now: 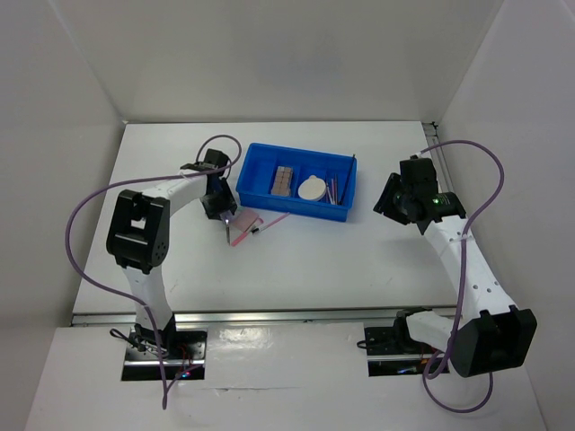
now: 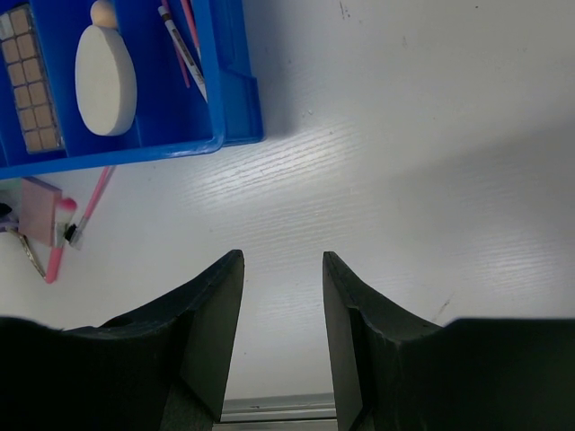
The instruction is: Organize the makeup
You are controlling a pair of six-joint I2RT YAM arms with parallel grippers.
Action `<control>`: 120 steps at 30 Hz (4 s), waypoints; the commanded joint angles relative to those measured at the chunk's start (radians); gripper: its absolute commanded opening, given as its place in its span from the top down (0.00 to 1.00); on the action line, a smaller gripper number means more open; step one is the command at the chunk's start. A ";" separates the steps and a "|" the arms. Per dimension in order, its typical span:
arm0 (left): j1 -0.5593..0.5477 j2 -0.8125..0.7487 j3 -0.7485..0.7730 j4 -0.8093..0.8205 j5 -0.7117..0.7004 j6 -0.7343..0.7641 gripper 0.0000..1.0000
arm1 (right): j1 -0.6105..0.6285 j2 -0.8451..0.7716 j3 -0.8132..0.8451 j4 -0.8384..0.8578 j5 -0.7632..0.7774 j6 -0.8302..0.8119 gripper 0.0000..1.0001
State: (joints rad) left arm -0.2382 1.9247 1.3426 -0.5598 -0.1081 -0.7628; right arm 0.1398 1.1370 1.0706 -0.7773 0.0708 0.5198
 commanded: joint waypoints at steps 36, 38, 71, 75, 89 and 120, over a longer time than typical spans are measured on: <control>0.057 -0.220 0.191 -0.108 -0.115 0.172 0.74 | 0.017 -0.008 -0.008 0.052 -0.003 0.005 0.52; 0.046 -0.220 0.210 -0.066 -0.058 0.200 0.74 | 0.017 -0.008 -0.008 0.052 0.006 0.005 0.52; -0.162 0.085 0.641 -0.150 -0.102 0.298 0.31 | 0.017 -0.008 0.029 0.029 0.020 -0.015 0.52; -0.132 0.007 0.540 -0.184 -0.146 0.220 0.50 | 0.017 -0.008 0.029 0.029 0.020 -0.006 0.52; 0.123 0.042 0.176 -0.193 0.102 -0.026 0.28 | 0.026 0.010 0.009 0.047 -0.020 0.003 0.52; 0.114 0.257 0.322 -0.308 -0.040 -0.279 0.51 | 0.035 0.010 -0.011 0.067 -0.039 0.022 0.52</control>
State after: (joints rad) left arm -0.1207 2.1597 1.6794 -0.8394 -0.0811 -1.0267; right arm 0.1661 1.1496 1.0702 -0.7536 0.0399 0.5343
